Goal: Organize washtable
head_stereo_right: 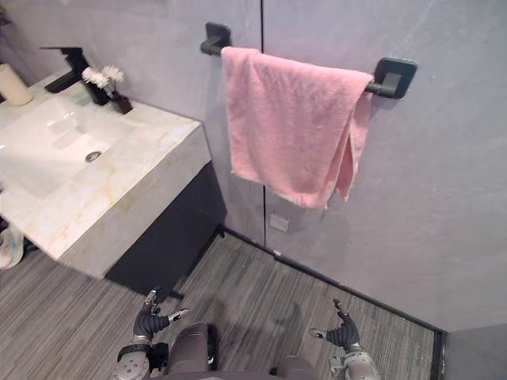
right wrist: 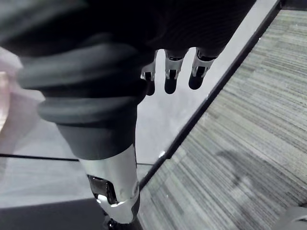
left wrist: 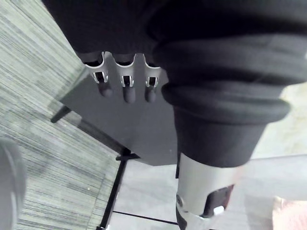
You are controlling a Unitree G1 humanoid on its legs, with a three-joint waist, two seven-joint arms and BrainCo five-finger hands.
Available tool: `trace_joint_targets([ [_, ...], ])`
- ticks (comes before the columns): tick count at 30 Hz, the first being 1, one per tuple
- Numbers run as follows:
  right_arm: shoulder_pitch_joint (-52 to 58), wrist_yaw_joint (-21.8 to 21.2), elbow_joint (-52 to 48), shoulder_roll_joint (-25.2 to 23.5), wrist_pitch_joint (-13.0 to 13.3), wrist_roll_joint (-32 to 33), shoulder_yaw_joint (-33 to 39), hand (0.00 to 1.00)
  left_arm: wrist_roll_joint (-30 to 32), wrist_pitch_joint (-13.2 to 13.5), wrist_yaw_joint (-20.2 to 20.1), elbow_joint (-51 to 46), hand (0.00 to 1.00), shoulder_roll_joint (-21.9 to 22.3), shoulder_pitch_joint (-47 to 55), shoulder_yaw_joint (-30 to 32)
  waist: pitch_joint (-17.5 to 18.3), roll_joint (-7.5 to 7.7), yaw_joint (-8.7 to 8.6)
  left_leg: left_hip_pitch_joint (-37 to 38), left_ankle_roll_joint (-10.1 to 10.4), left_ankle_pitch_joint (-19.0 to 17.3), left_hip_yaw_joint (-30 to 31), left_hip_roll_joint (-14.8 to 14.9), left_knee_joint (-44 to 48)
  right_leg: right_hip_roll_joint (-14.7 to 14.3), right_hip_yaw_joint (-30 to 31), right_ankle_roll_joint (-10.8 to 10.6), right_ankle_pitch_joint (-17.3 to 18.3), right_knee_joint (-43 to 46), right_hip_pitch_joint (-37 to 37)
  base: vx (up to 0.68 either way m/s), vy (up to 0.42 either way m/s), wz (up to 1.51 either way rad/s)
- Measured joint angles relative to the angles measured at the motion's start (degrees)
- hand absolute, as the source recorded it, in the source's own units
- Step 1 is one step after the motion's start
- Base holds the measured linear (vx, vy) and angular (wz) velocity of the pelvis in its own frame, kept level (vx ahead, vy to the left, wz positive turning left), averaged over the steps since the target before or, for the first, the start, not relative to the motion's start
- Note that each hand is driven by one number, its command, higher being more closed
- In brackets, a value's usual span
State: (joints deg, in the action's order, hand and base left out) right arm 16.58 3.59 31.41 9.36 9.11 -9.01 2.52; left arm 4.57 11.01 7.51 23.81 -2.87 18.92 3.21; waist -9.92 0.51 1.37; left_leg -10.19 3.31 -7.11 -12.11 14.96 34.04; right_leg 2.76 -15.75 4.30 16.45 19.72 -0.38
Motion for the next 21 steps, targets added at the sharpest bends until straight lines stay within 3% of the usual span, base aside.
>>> trace_joint_targets([
  [2,-1.1,0.0,1.8,-0.2,0.0,0.0,1.3,0.00,0.0,0.0,0.0,2.5,0.00,0.0,-1.1,0.0,0.7,-0.99,-1.52,6.1,0.2,-0.2,-1.7,1.7,-4.5,0.3,-3.3,-0.4,-2.0,-2.1,-0.1,-0.14,0.090,1.02],
  [4,-1.5,0.1,3.2,-0.4,0.0,0.1,4.0,0.00,0.0,0.0,0.0,4.5,0.00,-0.1,-3.3,-0.1,1.4,-2.16,-3.96,11.8,0.6,2.5,-4.3,2.8,-14.6,1.4,-8.3,-1.4,-2.9,-2.8,-0.8,-0.16,0.184,1.48],
  [5,-1.9,0.2,4.4,-0.4,-0.1,0.3,5.6,0.00,0.0,0.0,0.0,5.9,0.00,-0.2,-5.1,-0.5,2.1,-3.29,-4.63,14.7,4.0,4.8,-4.8,1.9,-23.1,1.7,-10.3,-2.4,-4.1,-3.7,-1.2,-0.14,0.245,1.29],
  [6,-2.8,0.1,5.6,-0.6,0.0,0.6,5.9,0.00,0.0,0.0,0.1,6.3,0.00,-0.9,-6.0,-0.6,2.3,-3.40,-5.12,15.3,4.7,5.3,-5.6,1.2,-28.1,1.4,-12.0,-3.1,-6.2,-6.4,-0.6,-0.14,0.260,1.11],
  [9,-4.1,0.2,6.6,-1.8,0.1,1.2,6.1,0.00,0.0,-0.3,0.1,8.4,0.00,-3.6,-6.0,-0.8,2.7,-2.99,-4.82,15.7,5.0,5.5,-5.4,-0.4,-30.9,1.4,-13.6,-4.4,-10.7,-11.9,1.8,-0.14,0.225,0.48],
  [14,-3.9,0.1,6.6,-2.3,0.0,1.2,5.7,0.00,0.0,-0.6,0.1,9.2,0.00,-4.7,-3.6,1.2,3.0,-3.02,-3.69,15.9,5.0,5.5,-5.4,-3.4,-31.6,2.9,-13.7,-6.5,-15.3,-17.2,4.9,-0.16,0.156,0.14],
  [18,-3.6,0.0,6.6,-2.2,-0.1,1.2,4.0,0.00,-1.2,-0.6,0.1,10.5,0.00,-4.7,-3.3,2.3,2.7,-2.45,-3.67,12.9,2.7,8.1,-0.7,-5.5,-34.0,4.6,-20.1,-7.2,-15.6,-17.9,5.0,-0.19,0.045,0.75],
  [20,-3.6,0.0,6.6,-2.2,-0.1,1.2,3.3,0.00,-2.5,-0.6,0.2,10.5,0.00,-4.6,-3.3,2.6,2.4,-2.02,-3.64,9.8,0.5,9.0,0.6,-6.2,-34.2,6.2,-25.4,-7.5,-15.5,-17.6,5.0,-0.17,0.039,1.31],
  [21,-3.7,0.0,6.6,-2.4,-0.2,1.2,3.3,0.00,-3.5,-0.6,0.2,10.5,0.00,-4.5,-3.2,3.3,2.4,-1.80,-3.71,8.4,-3.1,6.8,-3.8,-6.0,-34.0,7.3,-29.2,-8.1,-15.4,-17.5,5.3,-0.07,0.043,1.31],
])
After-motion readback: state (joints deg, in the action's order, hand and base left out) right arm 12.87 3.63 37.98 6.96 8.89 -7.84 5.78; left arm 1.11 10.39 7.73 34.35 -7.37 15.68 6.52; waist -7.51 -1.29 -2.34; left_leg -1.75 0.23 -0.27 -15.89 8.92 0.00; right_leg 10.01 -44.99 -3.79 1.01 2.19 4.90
